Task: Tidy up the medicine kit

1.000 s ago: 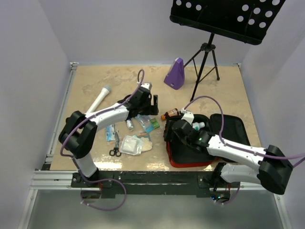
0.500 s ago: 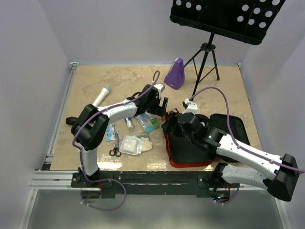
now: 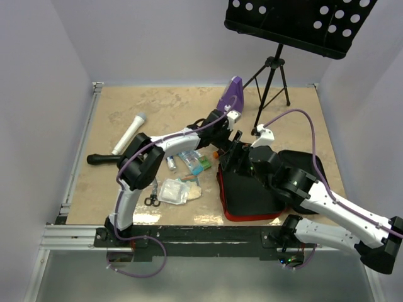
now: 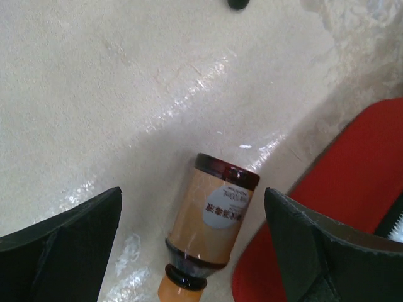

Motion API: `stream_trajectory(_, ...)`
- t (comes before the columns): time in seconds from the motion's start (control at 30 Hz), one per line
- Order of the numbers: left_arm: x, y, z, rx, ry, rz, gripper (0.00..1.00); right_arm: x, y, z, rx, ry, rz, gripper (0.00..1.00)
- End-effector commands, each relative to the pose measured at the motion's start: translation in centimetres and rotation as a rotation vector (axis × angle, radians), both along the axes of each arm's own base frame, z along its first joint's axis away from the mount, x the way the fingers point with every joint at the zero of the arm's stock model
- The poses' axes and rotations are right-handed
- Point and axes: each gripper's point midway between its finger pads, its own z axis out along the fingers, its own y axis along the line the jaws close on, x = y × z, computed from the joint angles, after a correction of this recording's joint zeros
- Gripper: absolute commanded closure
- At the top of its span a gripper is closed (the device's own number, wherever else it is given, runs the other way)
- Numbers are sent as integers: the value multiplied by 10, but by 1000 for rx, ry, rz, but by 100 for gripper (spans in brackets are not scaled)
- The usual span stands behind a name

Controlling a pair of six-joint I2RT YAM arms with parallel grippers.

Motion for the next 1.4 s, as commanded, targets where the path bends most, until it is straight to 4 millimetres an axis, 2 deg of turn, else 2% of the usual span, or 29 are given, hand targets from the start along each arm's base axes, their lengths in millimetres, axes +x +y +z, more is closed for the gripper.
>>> stream_trajectory(0.0,-3,-1,-20,94,11,-61,0,3,-12,25,4,-60,-34,16)
stream_trajectory(0.13,-1,11,-36,168,20,-38,3,4,-14,24,-6,-61,-42,15)
stream_trajectory(0.33,3,34,-40,253,-15,20,19,4,-18,24,-8,-67,-51,15)
stream_trajectory(0.4,3,37,-35,240,-25,34,25,3,-18,24,-8,-68,-53,15)
stream_trajectory(0.5,7,36,-13,156,-57,57,33,2,-18,26,11,-74,-53,15)
stream_trajectory(0.67,10,39,6,88,-58,77,54,1,-18,27,29,-76,-51,15)
stream_trajectory(0.8,10,49,36,-62,-70,116,61,0,-18,29,47,-82,-52,15)
stream_trajectory(0.87,9,62,56,-128,-76,147,64,0,-16,31,60,-89,-45,15)
stream_trajectory(0.93,13,72,83,-210,-124,166,66,2,-13,31,62,-95,-41,15)
stream_trajectory(0.97,11,78,92,-237,-137,172,67,3,-11,31,65,-96,-39,15)
stream_trajectory(1.03,5,89,127,-310,-194,175,68,5,-6,34,75,-104,-28,15)
stream_trajectory(1.07,0,94,137,-341,-202,169,68,6,-3,34,80,-106,-18,15)
stream_trajectory(1.13,-17,99,166,-418,-239,133,69,8,5,39,105,-120,2,14)
stream_trajectory(1.27,-59,103,209,-574,-279,37,69,10,28,61,210,-158,61,9)
stream_trajectory(1.33,-85,103,223,-660,-276,-29,69,9,39,84,298,-202,96,7)
stream_trajectory(1.37,-100,104,221,-701,-244,-45,69,9,41,95,344,-221,99,6)
